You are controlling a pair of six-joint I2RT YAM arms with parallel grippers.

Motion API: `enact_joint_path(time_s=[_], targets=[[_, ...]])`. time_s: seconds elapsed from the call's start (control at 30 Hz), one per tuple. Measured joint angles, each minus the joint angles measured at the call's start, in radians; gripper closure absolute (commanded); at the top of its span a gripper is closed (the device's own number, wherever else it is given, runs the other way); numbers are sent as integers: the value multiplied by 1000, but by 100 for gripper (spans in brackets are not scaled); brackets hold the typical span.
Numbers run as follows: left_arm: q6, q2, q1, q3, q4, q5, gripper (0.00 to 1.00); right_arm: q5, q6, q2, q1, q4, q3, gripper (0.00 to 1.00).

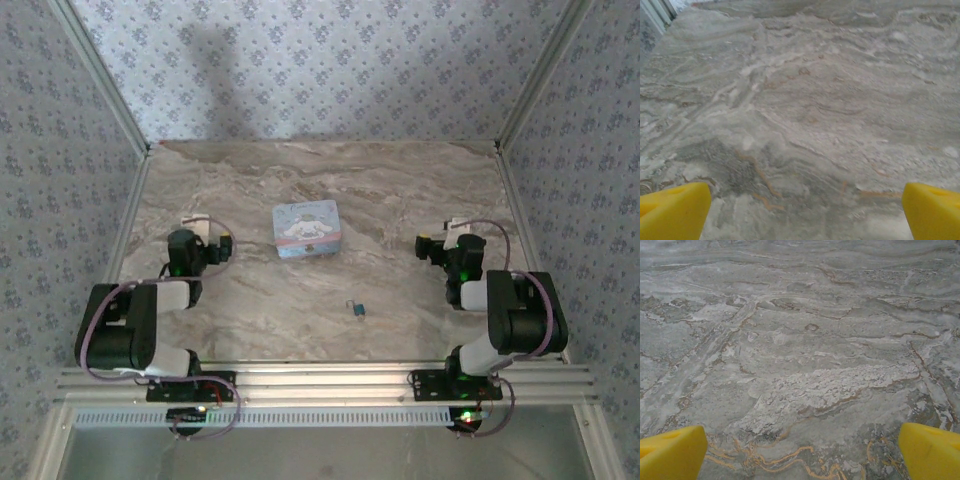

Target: Unlock a padlock with a key

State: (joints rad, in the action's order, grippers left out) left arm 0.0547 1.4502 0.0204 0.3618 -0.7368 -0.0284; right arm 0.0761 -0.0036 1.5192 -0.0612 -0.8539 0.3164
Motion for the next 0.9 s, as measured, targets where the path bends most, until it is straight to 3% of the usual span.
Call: enact_joint_path(time_s=[0.23,0.9], targets=[[-27,77,-42,10,-66,63,2,-1,-3,2,0,13,58,0],[-64,78,-62,37,-60,66,2,-21,-6,2,11,15,58,0]])
